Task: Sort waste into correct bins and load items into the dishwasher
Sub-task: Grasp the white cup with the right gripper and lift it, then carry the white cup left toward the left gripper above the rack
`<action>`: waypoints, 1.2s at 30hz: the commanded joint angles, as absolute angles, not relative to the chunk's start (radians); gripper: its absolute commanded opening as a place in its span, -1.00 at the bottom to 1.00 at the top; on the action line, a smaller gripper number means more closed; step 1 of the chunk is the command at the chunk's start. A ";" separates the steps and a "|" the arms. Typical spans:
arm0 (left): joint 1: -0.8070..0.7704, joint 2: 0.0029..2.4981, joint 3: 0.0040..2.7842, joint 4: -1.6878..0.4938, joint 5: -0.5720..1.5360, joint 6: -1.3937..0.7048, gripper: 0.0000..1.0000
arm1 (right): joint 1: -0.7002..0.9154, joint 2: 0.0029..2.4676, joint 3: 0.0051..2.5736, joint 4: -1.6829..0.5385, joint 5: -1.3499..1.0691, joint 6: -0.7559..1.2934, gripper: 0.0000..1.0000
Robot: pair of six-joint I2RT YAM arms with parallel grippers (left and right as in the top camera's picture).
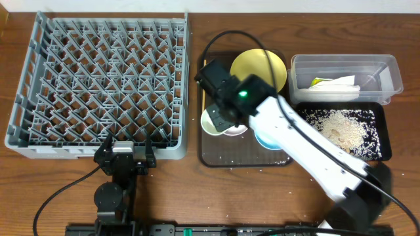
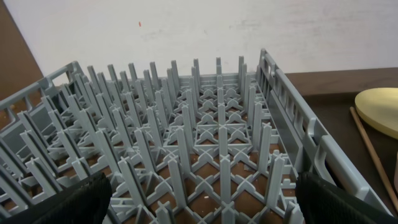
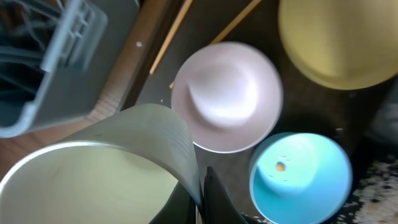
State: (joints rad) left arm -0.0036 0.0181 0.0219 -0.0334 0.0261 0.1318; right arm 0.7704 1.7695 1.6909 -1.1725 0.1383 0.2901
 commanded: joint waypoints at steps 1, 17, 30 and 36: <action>0.000 0.018 0.004 -0.070 0.008 0.138 0.92 | 0.737 1.699 1.713 -1.181 0.168 0.252 -0.98; -0.001 0.018 0.004 -0.054 0.017 0.137 0.92 | 0.550 1.627 1.691 -1.218 -0.083 0.094 -0.98; -0.001 0.067 0.092 0.111 0.310 -0.006 0.92 | 0.430 1.593 1.691 -1.153 -0.287 -0.003 -0.97; -0.001 0.317 0.300 0.109 0.333 -0.001 0.92 | 0.323 1.564 1.690 -1.144 -0.381 -0.039 -0.98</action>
State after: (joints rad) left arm -0.0036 0.2222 0.1982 0.1024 0.2935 0.0174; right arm 0.3573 1.5982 1.6920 -1.1500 -0.2867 0.0082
